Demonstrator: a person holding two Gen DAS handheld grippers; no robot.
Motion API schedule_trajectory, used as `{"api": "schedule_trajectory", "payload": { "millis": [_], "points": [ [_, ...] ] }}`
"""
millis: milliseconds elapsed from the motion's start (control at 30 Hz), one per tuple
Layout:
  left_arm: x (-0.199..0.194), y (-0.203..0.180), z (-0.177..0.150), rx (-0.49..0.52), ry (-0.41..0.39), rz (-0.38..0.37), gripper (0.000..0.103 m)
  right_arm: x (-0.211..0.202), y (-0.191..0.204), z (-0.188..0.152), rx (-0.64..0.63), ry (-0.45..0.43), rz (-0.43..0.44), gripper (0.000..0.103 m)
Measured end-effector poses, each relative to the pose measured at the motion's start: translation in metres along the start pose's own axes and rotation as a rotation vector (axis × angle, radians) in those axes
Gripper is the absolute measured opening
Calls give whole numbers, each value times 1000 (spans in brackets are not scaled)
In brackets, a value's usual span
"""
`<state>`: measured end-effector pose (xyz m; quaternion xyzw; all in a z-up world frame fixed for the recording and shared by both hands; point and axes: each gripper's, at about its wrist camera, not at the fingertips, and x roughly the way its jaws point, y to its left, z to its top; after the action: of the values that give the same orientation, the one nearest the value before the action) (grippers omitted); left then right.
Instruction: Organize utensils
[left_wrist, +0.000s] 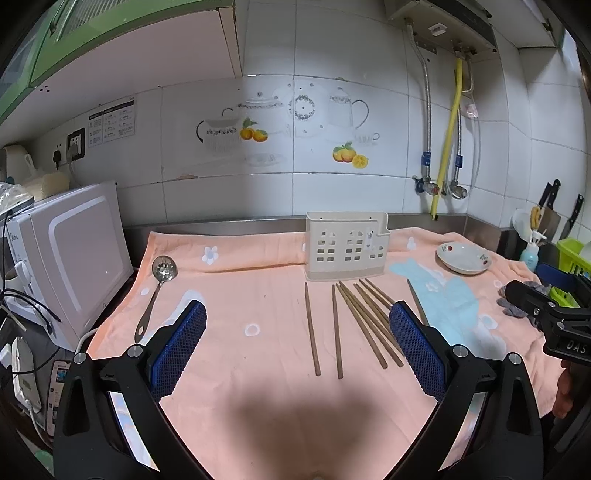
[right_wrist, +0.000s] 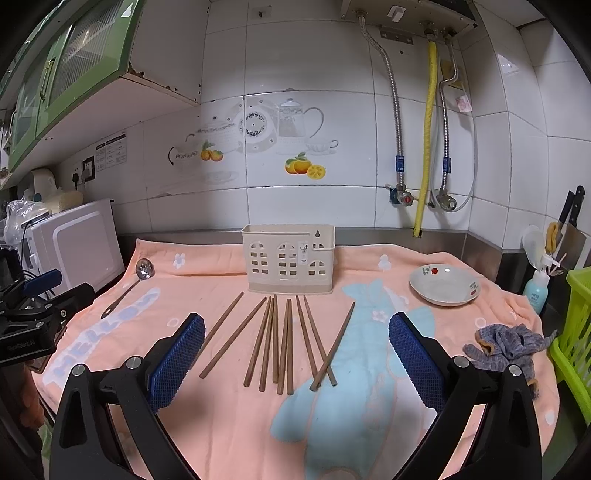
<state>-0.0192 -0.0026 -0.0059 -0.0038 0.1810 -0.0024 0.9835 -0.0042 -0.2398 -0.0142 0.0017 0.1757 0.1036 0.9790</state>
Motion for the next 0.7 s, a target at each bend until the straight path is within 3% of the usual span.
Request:
{"api": "schedule_trajectory", "payload": {
  "millis": [700],
  "points": [
    [2, 0, 0, 9, 12, 5, 98, 1, 5, -1, 3, 14, 3, 97]
  ]
}}
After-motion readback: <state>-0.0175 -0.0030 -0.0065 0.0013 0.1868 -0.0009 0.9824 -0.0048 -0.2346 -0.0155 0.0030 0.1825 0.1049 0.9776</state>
